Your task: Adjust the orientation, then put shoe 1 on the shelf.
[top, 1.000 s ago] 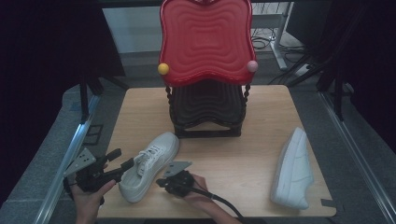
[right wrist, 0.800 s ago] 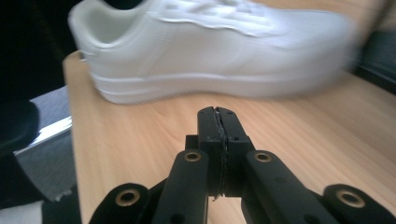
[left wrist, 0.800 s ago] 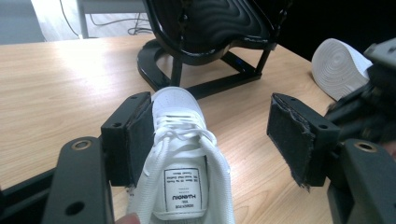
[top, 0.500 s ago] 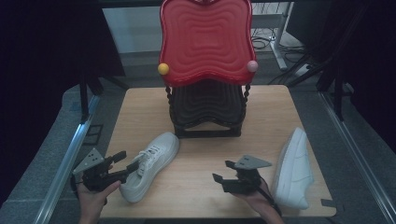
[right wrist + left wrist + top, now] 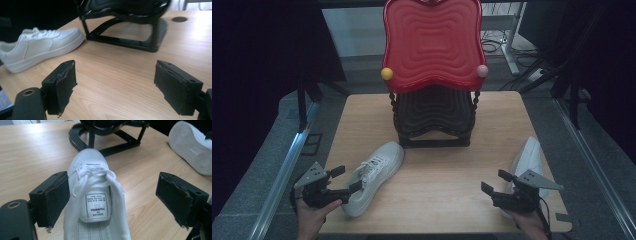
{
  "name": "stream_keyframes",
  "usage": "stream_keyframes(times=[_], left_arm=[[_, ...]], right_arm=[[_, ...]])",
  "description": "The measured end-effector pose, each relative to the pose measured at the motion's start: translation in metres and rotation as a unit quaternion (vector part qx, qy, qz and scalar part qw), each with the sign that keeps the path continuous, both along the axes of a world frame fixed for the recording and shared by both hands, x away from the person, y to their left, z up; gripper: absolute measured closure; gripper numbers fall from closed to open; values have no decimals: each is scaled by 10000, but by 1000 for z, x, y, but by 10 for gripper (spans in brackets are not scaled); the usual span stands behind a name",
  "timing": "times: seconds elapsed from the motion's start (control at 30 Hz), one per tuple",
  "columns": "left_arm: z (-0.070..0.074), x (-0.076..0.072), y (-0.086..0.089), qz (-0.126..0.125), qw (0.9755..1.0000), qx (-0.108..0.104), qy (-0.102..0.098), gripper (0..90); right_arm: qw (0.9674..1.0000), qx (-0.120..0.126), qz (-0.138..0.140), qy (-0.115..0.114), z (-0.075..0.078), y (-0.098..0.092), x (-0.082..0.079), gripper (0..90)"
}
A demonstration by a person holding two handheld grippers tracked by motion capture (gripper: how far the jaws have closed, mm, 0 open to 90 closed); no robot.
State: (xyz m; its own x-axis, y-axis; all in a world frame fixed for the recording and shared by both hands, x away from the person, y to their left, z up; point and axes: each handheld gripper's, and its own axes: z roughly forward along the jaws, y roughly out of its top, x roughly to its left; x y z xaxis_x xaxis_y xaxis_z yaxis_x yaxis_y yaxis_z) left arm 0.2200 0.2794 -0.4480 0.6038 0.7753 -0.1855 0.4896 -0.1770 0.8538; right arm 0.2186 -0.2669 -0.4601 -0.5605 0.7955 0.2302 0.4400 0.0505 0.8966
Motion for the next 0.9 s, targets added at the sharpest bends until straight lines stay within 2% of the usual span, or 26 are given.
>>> stream_keyframes(times=[0.07, 0.23, 0.7, 0.9], left_arm=[[-3, 2, -1, -19, 9999, 56, 82, 121], [-4, 2, -4, 14, 9999, 114, 118, 130], [-2, 5, -3, 188, 9997, 102, 95, 176], [-2, 9, -7, 273, 9994, 159, 112, 265]], right_arm=[[9998, 77, -172, -19, 2, -13, -2, 184], [9994, 131, -304, -57, 2, -23, -4, 185], [9994, 101, -315, -36, 0, -21, -4, 186], [9994, 97, -343, -28, -1, -21, -3, 186]])
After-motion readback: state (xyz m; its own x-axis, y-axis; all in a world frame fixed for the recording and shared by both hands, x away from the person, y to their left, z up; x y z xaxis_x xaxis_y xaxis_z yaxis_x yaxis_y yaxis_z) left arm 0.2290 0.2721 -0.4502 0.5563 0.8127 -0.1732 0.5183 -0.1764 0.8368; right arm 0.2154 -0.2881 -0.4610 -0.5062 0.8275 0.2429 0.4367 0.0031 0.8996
